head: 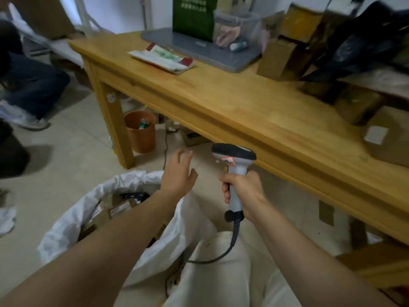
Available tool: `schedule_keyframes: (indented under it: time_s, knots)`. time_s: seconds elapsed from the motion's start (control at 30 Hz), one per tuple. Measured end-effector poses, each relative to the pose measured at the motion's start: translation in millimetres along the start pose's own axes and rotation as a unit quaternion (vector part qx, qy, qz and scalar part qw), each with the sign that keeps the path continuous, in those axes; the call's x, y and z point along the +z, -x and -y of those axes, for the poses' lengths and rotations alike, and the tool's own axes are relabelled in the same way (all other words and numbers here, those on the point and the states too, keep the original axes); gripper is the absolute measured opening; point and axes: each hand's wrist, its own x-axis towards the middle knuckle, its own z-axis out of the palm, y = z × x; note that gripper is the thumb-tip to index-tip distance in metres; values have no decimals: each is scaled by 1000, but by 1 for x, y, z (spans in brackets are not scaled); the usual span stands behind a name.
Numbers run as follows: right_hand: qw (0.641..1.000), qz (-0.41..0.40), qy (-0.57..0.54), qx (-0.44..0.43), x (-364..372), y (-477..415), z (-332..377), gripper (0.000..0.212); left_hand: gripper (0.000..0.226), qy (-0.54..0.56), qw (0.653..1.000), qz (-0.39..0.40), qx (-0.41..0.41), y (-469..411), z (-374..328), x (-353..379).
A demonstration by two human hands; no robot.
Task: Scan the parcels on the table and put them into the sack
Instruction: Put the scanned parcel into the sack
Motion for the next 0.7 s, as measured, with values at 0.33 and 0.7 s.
schedule_keyframes:
  time_s: [0.33,0.7]
  knots:
    - [968,-178,-138,-112,-158,51,48,9,62,79,965,-43,247,-40,-250,2]
    - [917,-301,-226,-131,-274,63,42,19,79,-73,897,91,426,-80,-423,63]
